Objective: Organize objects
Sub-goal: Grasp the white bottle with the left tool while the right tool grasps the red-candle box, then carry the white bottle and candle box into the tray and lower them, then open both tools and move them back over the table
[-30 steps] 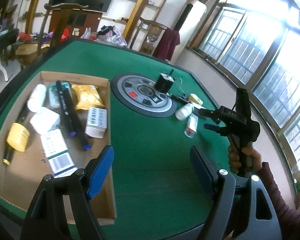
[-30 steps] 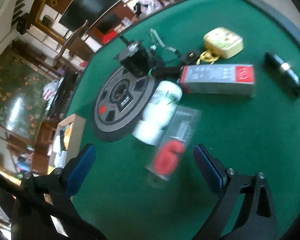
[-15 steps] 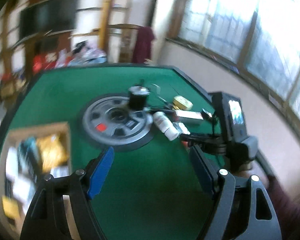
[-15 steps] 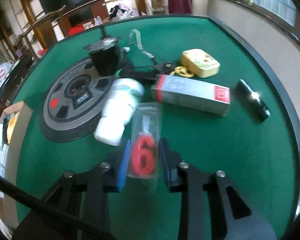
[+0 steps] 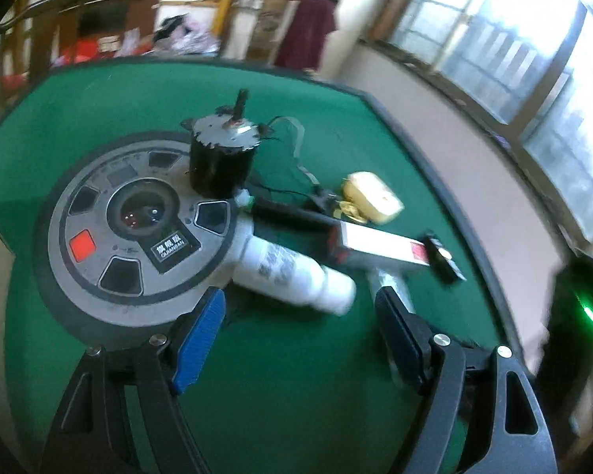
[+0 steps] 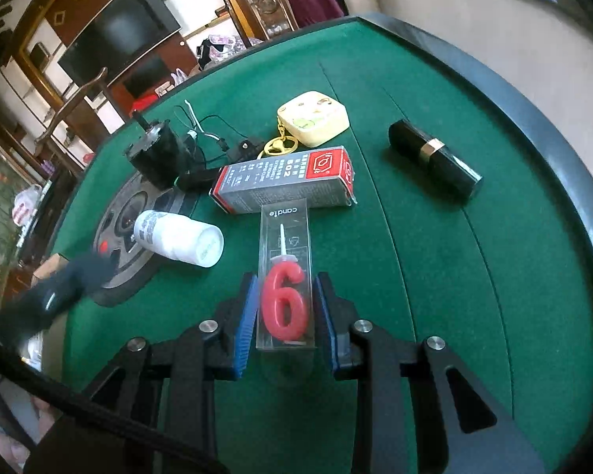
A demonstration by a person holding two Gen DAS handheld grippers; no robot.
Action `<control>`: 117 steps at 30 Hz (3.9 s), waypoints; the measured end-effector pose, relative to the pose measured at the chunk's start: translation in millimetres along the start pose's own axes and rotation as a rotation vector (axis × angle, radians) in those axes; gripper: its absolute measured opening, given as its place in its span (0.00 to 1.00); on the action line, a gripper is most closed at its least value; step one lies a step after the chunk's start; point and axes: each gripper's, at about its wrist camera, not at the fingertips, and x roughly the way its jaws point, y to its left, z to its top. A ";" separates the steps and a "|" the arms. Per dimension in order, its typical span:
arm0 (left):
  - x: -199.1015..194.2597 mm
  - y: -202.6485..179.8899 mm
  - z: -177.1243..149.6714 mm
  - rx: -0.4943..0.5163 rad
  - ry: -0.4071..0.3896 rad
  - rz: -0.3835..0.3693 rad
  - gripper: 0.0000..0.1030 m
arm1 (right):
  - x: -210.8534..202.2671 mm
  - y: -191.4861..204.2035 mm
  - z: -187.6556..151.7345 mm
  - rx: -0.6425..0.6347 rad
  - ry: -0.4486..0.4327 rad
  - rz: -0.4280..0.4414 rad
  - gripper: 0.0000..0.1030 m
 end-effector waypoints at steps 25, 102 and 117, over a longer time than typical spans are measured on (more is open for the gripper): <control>51.0 -22.9 2.1 0.201 0.057 0.154 0.55 | 8.9 -4.0 4.2 0.085 -0.023 0.090 0.36; -226.3 279.8 -170.4 -0.312 -0.216 0.125 0.50 | 16.1 345.4 -150.7 -0.549 0.242 0.219 0.31; -218.6 187.5 -144.4 -0.061 -0.189 0.309 0.51 | -17.2 285.0 -123.1 -0.439 0.118 0.201 0.50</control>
